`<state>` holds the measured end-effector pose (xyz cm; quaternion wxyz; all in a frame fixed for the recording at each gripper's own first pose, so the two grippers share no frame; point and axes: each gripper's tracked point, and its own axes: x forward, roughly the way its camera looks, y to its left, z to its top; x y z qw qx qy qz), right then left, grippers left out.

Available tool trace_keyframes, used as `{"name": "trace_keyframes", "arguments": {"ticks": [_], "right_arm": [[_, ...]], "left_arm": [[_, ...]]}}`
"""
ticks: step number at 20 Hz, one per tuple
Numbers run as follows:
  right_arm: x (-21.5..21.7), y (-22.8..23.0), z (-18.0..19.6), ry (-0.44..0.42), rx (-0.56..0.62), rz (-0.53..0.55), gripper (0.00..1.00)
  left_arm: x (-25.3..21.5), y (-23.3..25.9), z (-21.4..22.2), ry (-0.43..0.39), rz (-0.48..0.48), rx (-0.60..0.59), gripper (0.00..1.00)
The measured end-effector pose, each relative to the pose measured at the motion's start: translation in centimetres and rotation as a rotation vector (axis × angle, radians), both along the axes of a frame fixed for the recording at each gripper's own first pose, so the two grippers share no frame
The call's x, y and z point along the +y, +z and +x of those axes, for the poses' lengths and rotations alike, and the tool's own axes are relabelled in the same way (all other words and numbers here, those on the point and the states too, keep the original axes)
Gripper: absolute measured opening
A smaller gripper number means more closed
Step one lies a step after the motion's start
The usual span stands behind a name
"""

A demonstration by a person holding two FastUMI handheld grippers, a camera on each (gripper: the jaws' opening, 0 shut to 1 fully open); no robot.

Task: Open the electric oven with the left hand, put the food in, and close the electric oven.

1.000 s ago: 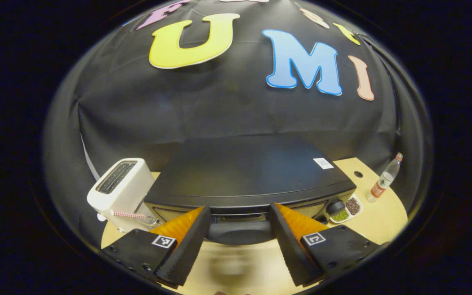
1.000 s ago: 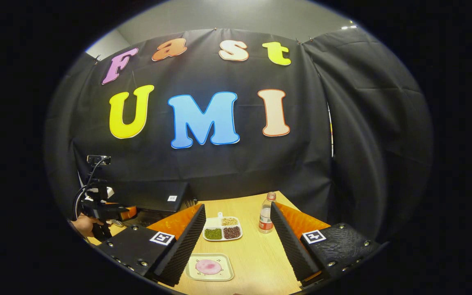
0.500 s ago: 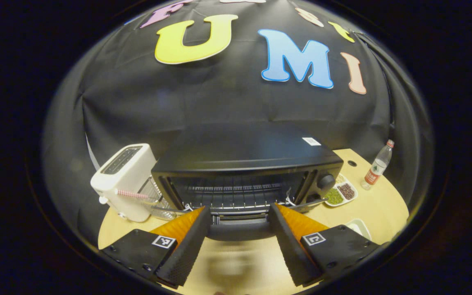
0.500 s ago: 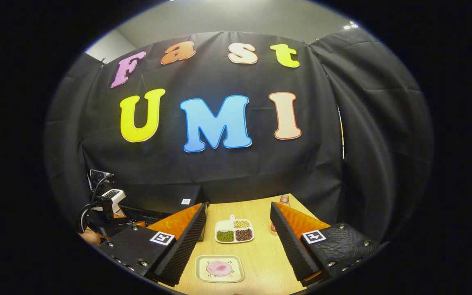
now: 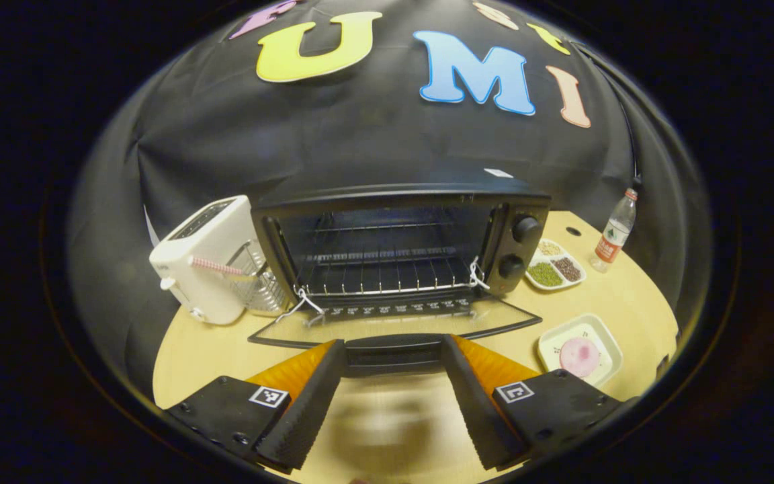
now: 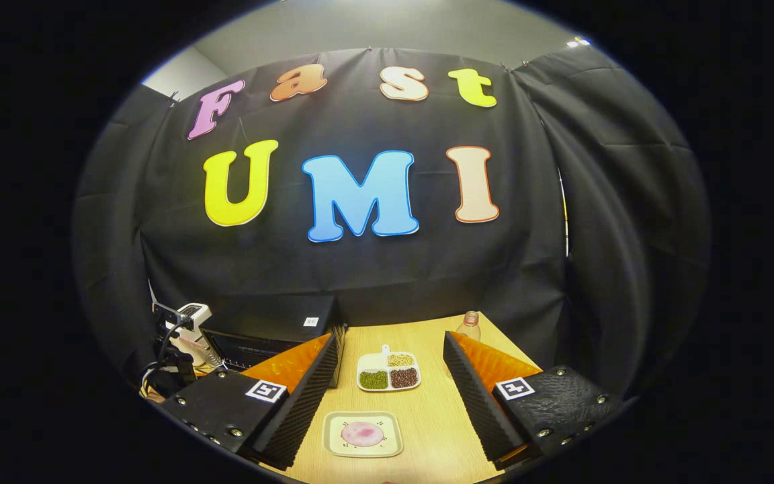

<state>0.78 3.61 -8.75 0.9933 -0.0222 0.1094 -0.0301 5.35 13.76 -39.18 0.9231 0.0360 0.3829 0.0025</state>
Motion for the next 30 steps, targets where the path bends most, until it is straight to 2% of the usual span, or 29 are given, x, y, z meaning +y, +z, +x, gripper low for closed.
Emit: {"name": "trace_keyframes", "arguments": {"ticks": [1, 4, 5, 9, 10, 12, 13, 15, 16, 17, 19, 22, 24, 25, 30], "right_arm": [[0.0, -0.1, -0.1, 0.000, 0.003, -0.003, 0.98], [-0.2, -0.5, -0.4, -0.001, 0.015, -0.014, 0.98], [-0.3, -0.8, -0.4, -0.001, 0.026, -0.015, 0.98], [-0.7, -2.4, -0.1, -0.002, 0.086, 0.009, 0.98], [-0.8, -3.2, 0.2, 0.001, 0.121, 0.018, 0.98], [-1.1, -5.3, 0.7, 0.009, 0.199, 0.037, 0.98], [-1.1, -6.8, 1.0, 0.021, 0.258, 0.057, 0.98], [-1.3, -9.5, 1.3, 0.042, 0.370, 0.087, 0.98], [-1.2, -10.7, 1.6, 0.058, 0.425, 0.101, 0.98], [-1.2, -11.9, 1.6, 0.070, 0.467, 0.117, 0.98], [-1.7, -14.3, 1.6, 0.074, 0.549, 0.142, 0.98], [-1.9, -17.9, 2.5, 0.075, 0.680, 0.175, 0.98], [-2.1, -20.6, 3.2, 0.067, 0.769, 0.192, 0.98], [-2.6, -21.8, 3.0, 0.058, 0.810, 0.198, 0.98], [-4.1, -26.4, 4.0, 0.019, 0.976, 0.210, 0.98]], "left_arm": [[0.0, -0.7, -0.4, 0.004, -0.004, 0.021, 0.96], [0.7, -2.1, -1.1, 0.038, 0.000, 0.057, 1.00], [0.7, -1.4, -1.4, 0.046, -0.002, 0.038, 0.97], [0.0, 5.3, 0.8, 0.027, 0.007, -0.121, 1.00], [-0.4, 7.6, 1.4, 0.020, 0.004, -0.170, 0.96], [-1.4, 11.8, 2.4, 0.012, -0.003, -0.264, 1.00], [-1.6, 14.0, 2.5, 0.010, -0.005, -0.308, 0.96], [-2.2, 18.2, 2.6, 0.012, -0.012, -0.391, 0.96], [-2.2, 20.2, 2.6, 0.024, -0.014, -0.432, 1.00], [-2.0, 21.9, 2.5, 0.040, -0.016, -0.466, 0.96], [-2.3, 25.2, 2.3, 0.059, -0.033, -0.524, 1.00], [-2.2, 29.7, 1.1, 0.077, -0.047, -0.598, 0.93], [-1.8, 31.2, 0.7, 0.078, -0.048, -0.621, 0.91], [-1.3, 31.5, 0.4, 0.083, -0.039, -0.624, 1.00], [1.0, 32.0, -1.3, 0.128, -0.015, -0.616, 0.99]]}}
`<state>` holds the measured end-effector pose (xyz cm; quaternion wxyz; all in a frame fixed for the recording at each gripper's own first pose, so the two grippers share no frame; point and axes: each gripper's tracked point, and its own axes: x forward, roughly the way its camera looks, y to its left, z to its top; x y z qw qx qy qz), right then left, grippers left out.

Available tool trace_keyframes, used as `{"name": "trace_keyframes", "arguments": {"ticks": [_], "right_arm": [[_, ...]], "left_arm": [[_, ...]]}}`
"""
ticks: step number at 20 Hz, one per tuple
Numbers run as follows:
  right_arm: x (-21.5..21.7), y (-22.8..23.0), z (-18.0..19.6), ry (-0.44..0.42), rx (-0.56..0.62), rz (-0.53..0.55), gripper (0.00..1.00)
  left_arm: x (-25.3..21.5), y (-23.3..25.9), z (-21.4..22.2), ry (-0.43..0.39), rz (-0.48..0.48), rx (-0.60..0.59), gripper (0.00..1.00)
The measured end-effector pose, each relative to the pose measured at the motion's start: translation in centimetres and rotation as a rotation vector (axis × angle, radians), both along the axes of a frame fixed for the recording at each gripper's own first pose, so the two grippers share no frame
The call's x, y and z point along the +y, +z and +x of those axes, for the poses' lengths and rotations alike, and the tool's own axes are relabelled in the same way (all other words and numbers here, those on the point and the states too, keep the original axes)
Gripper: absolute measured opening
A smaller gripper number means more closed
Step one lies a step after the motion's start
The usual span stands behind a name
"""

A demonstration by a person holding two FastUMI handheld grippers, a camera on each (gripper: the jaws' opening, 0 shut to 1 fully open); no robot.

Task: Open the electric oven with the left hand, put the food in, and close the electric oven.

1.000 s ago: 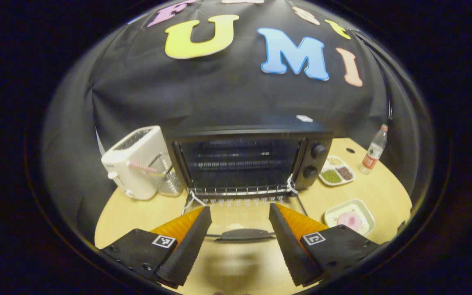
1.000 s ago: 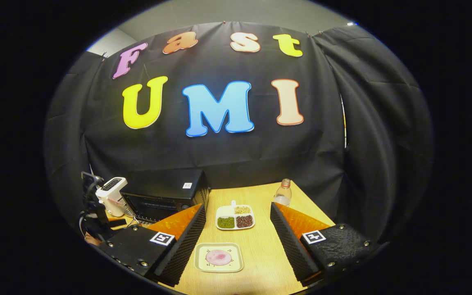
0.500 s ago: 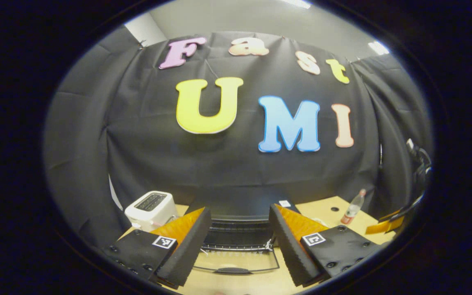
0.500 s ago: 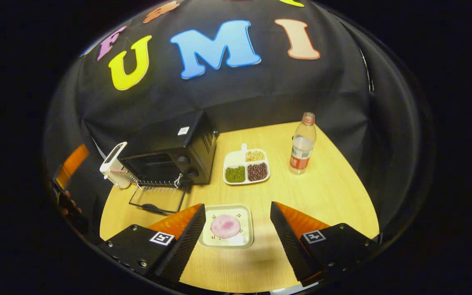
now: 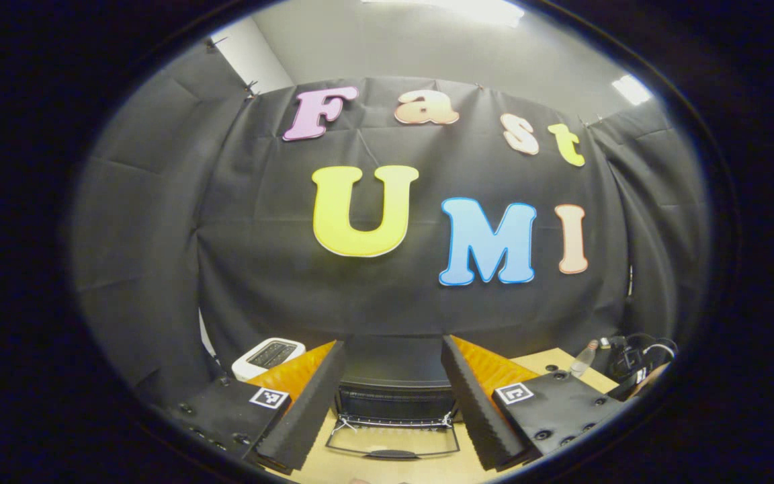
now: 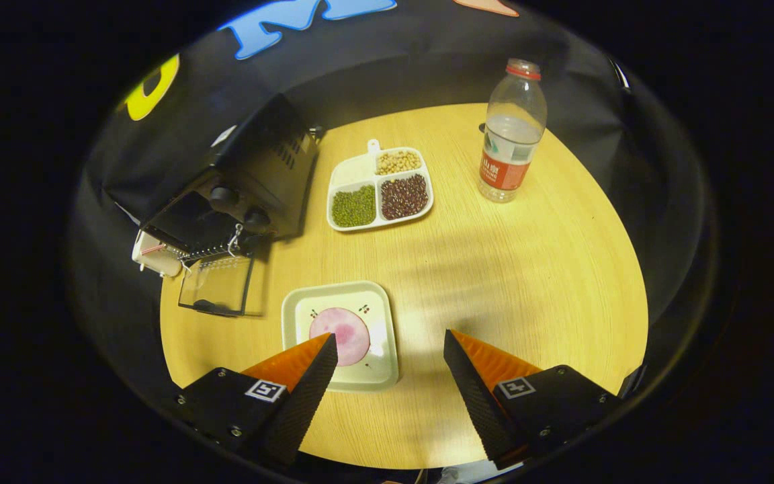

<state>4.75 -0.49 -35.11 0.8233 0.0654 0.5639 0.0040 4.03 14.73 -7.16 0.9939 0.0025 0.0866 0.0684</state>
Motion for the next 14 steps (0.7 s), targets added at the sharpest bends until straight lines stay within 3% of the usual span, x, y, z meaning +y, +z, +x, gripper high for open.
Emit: {"name": "trace_keyframes", "arguments": {"ticks": [3, 5, 14], "right_arm": [[-0.5, -2.5, 0.1, 0.014, 0.083, -0.032, 0.98], [-0.7, -3.8, 0.1, 0.021, 0.126, -0.059, 0.99], [-1.4, -8.3, 1.1, 0.081, 0.194, -0.191, 0.95]], "left_arm": [[0.8, 1.2, -0.8, 0.013, 0.022, -0.030, 0.96], [1.1, 0.9, -1.4, 0.015, 0.043, -0.023, 1.00], [2.3, 0.4, -2.6, 0.036, 0.075, 0.003, 1.00]]}}
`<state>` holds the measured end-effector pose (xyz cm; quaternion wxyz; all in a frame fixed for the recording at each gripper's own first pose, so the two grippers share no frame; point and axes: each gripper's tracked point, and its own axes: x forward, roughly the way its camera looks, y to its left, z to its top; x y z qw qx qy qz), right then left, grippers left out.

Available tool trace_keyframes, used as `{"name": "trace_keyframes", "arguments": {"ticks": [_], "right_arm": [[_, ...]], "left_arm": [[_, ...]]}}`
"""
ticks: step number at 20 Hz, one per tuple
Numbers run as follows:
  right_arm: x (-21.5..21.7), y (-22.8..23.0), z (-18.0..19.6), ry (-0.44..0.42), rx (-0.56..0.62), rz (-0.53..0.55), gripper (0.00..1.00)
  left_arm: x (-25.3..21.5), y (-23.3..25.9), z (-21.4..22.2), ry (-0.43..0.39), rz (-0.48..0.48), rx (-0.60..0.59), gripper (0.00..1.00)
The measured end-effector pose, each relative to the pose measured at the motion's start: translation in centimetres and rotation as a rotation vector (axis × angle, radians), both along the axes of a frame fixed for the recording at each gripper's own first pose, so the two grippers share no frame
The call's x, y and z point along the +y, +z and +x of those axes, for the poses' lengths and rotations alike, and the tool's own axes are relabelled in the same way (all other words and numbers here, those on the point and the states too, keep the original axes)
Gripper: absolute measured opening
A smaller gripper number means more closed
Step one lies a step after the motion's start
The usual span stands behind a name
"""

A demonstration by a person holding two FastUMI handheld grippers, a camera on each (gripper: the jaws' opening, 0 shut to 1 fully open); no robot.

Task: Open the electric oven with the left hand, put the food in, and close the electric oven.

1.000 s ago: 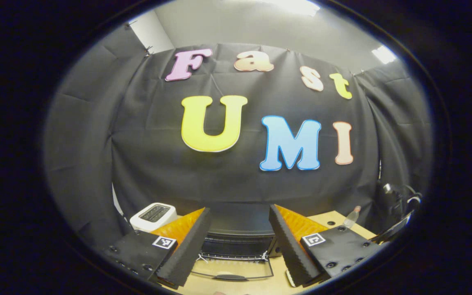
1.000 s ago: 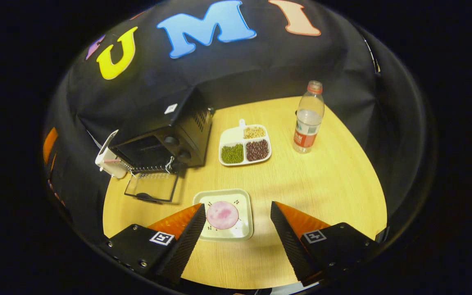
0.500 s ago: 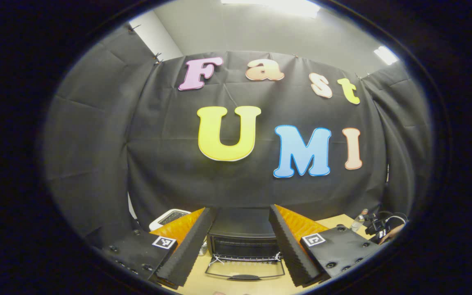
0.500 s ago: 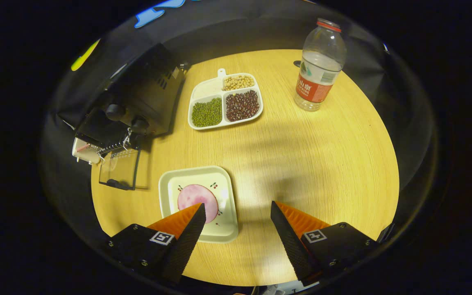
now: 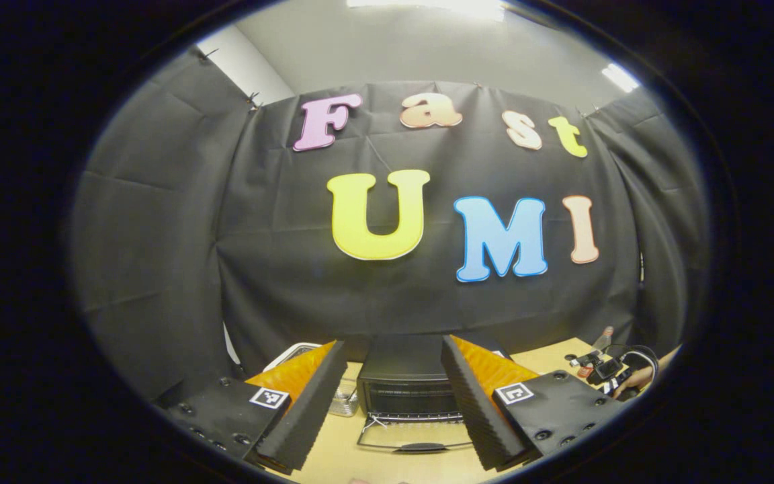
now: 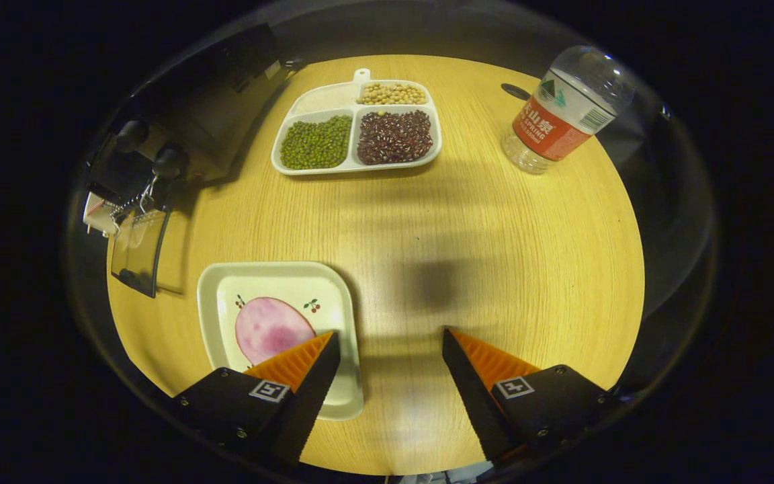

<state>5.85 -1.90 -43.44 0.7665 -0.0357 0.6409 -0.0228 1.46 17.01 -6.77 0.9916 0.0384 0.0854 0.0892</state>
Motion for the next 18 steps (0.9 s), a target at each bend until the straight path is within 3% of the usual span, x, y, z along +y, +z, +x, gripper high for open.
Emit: {"name": "trace_keyframes", "arguments": {"ticks": [4, 5, 6, 7, 8, 10, 11, 14, 16, 17, 18], "right_arm": [[0.7, 0.4, -0.1, 0.002, -0.006, 0.018, 0.85], [1.1, 0.9, 0.1, 0.008, -0.015, 0.030, 0.71], [1.4, 0.9, 0.2, 0.008, -0.024, 0.050, 0.67], [2.0, 0.7, 0.1, -0.013, -0.033, 0.077, 0.40], [2.0, 0.7, 0.1, -0.033, -0.041, 0.089, 0.27], [1.9, -1.5, -0.7, -0.061, -0.028, 0.136, 0.10], [1.9, 0.6, -0.4, -0.078, -0.043, 0.163, 0.04], [1.5, 1.1, -1.1, -0.102, -0.045, 0.242, 0.01], [2.1, 0.9, -1.9, -0.181, -0.027, 0.360, 0.01], [2.3, 0.9, -2.1, -0.233, -0.023, 0.424, 0.01], [2.6, 0.8, -2.2, -0.282, -0.024, 0.497, 0.01]], "left_arm": [[0.3, -0.7, -0.1, 0.014, -0.022, 0.010, 1.00], [0.3, -0.9, 0.0, 0.014, -0.028, 0.012, 1.00], [0.1, -0.9, 0.1, 0.013, -0.033, 0.014, 1.00], [-0.1, -1.1, 0.2, 0.009, -0.037, 0.014, 1.00], [-0.4, -1.0, 0.2, 0.006, -0.039, 0.013, 1.00], [-0.8, -0.8, 0.1, 0.000, -0.039, 0.013, 1.00], [-0.9, -0.8, 0.0, -0.003, -0.034, 0.015, 1.00], [-1.2, -0.4, -0.1, -0.005, -0.019, 0.015, 1.00], [-1.3, -0.1, -0.3, -0.002, -0.014, 0.011, 0.96], [-1.4, 0.0, -0.4, 0.000, -0.012, 0.009, 1.00], [-1.5, 0.1, -0.5, 0.001, -0.011, 0.009, 0.92]]}}
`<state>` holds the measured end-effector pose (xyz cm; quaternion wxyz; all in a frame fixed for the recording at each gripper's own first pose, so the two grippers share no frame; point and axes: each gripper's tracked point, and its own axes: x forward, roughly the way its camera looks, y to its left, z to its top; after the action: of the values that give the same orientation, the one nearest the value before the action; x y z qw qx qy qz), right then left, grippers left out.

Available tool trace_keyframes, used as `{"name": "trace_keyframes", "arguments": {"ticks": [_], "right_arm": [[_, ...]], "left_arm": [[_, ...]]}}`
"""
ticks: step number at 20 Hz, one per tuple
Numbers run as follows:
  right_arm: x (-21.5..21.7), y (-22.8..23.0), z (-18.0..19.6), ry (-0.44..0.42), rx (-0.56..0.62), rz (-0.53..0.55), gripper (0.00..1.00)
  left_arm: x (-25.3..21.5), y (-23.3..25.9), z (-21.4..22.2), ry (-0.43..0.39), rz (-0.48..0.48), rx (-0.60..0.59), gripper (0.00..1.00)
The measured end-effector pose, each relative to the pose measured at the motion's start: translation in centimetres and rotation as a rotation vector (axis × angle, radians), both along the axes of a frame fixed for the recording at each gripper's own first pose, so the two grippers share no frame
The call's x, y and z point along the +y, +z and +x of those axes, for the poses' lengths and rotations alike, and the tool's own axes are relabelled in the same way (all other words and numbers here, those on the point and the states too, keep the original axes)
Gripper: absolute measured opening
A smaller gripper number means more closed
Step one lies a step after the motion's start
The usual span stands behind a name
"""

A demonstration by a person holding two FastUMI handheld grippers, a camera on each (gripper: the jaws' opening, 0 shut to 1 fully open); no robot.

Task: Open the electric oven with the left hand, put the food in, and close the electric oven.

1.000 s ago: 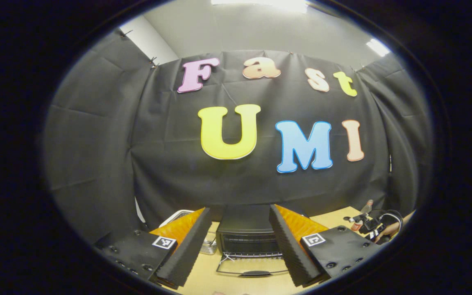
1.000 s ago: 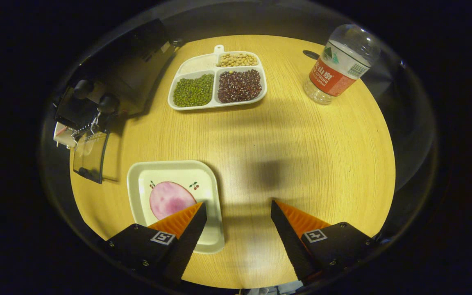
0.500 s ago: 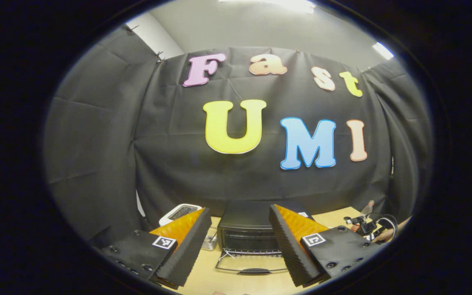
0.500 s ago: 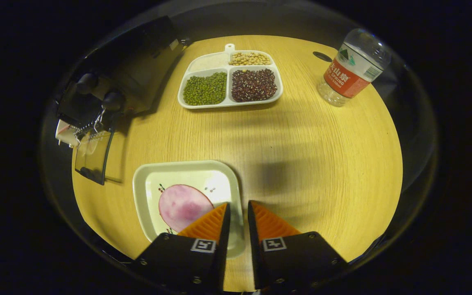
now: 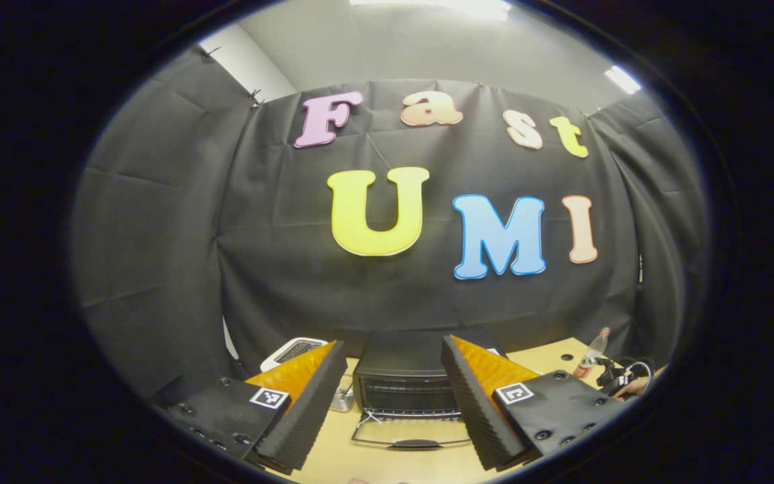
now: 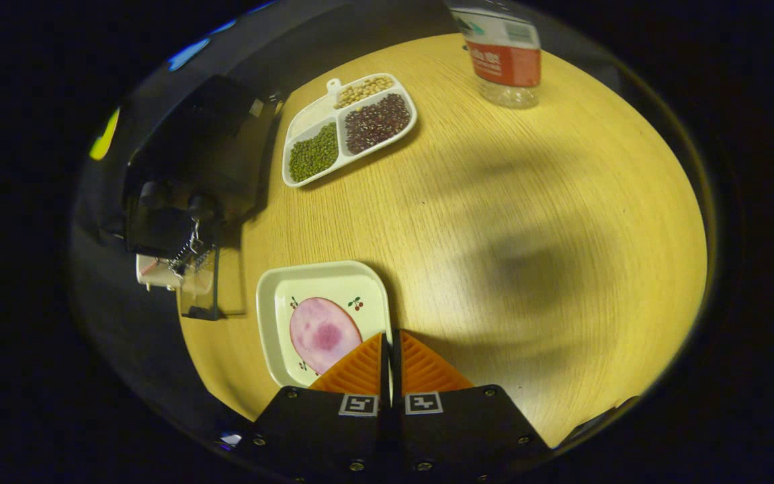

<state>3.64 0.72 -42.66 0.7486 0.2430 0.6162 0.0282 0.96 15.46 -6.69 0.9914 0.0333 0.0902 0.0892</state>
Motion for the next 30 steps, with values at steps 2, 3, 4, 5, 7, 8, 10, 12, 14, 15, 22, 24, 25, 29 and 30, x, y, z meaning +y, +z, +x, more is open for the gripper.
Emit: {"name": "trace_keyframes", "arguments": {"ticks": [2, 3, 4, 5, 7, 8, 10, 12, 14, 15, 22, 24, 25, 29, 30], "right_arm": [[0.4, 0.0, -1.0, -0.086, 0.005, 0.125, 0.00], [0.7, 0.5, -1.6, -0.129, -0.003, 0.191, 0.01], [0.8, 0.8, -1.9, -0.172, -0.012, 0.238, 0.00], [0.8, 0.8, -2.2, -0.213, -0.023, 0.278, 0.00], [0.6, 0.9, -3.2, -0.264, -0.026, 0.312, 0.00], [0.3, 1.0, -3.6, -0.274, -0.025, 0.313, 0.00], [0.2, 1.5, -4.3, -0.276, -0.036, 0.308, 0.01], [0.3, 2.6, -4.2, -0.266, -0.066, 0.302, 0.01], [1.1, 4.4, -4.8, -0.243, -0.107, 0.295, 0.00], [1.8, 5.2, -4.9, -0.237, -0.123, 0.281, 0.01], [9.8, 10.5, -5.3, -0.232, -0.192, 0.309, 0.00], [12.8, 10.9, -4.5, -0.223, -0.194, 0.322, 0.00], [14.1, 11.0, -4.1, -0.231, -0.193, 0.328, 0.00], [18.3, 10.8, -2.2, -0.288, -0.199, 0.310, 0.00], [19.3, 10.4, -1.7, -0.294, -0.198, 0.300, 0.00]], "left_arm": [[-0.2, 0.3, -0.1, 0.001, 0.004, -0.001, 0.92], [-0.3, 0.2, -0.3, 0.001, 0.008, -0.001, 0.92], [-0.4, 0.4, -0.4, 0.001, 0.012, -0.003, 0.92], [-0.6, 0.2, -0.4, -0.001, 0.012, -0.001, 0.92], [-0.9, 0.3, -0.5, -0.004, 0.010, 0.001, 0.92], [-1.0, 0.5, -0.5, -0.008, 0.006, 0.000, 0.92], [-1.3, 0.7, -0.4, -0.016, 0.002, -0.004, 0.92], [-1.6, 0.9, -0.2, -0.028, 0.004, -0.013, 0.92], [-1.8, 1.1, -0.2, -0.045, 0.001, -0.025, 0.97], [-2.0, 0.9, -0.1, -0.056, -0.011, -0.025, 1.00], [0.4, 0.7, -0.4, -0.082, -0.032, -0.028, 1.00], [2.1, 0.8, -0.8, -0.074, -0.029, -0.031, 1.00], [2.9, 0.9, -1.0, -0.066, -0.035, -0.034, 1.00], [6.4, 1.3, -1.9, -0.026, -0.054, -0.042, 1.00], [7.2, 1.2, -2.2, -0.016, -0.056, -0.043, 1.00]]}}
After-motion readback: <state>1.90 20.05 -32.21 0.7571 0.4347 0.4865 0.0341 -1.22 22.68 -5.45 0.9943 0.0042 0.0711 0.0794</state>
